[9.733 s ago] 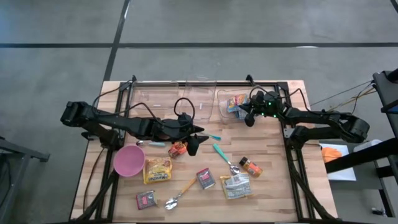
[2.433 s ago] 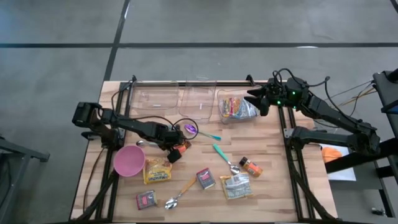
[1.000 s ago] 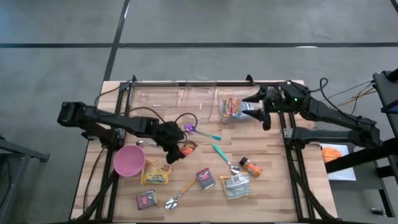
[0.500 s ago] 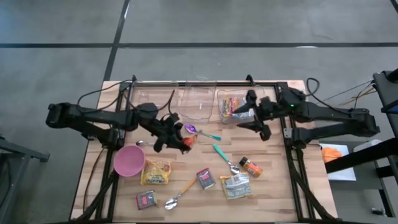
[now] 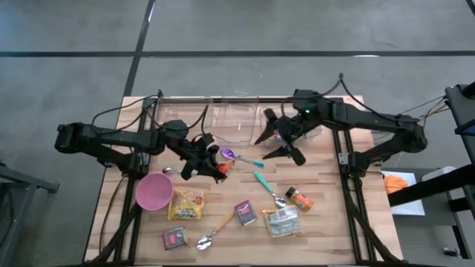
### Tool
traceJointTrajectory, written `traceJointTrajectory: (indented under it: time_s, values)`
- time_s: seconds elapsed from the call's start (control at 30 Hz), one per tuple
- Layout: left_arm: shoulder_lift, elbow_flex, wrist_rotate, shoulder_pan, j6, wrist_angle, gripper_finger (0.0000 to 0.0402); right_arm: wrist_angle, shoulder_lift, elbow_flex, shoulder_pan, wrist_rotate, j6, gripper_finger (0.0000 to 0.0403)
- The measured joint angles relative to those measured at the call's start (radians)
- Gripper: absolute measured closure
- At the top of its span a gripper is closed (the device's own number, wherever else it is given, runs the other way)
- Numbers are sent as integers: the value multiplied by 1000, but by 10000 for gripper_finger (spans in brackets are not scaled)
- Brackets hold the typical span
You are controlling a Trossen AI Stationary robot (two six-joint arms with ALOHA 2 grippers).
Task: Pick & Place Food Item
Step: Put the orange seasoning pack into the middle transparent bin
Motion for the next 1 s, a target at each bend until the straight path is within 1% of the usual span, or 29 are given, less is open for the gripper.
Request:
traceJointTrajectory:
  time_s: [0.23, 0.43, 0.6, 0.9, 1.0]
  values:
    - [2, 20, 8, 3, 68, 47, 340, 1, 78, 64, 0, -6, -40, 156]
    - [16, 20, 12, 29, 69, 71, 340, 26, 126, 102, 9, -4, -51, 156]
    - [43, 20, 32, 47, 63, 95, 340, 61, 145, 115, 13, 12, -58, 156]
    - [42, 20, 39, 70, 66, 126, 341, 115, 165, 116, 27, 16, -70, 156]
    - [42, 20, 42, 77, 66, 127, 341, 129, 181, 115, 33, 17, -70, 166]
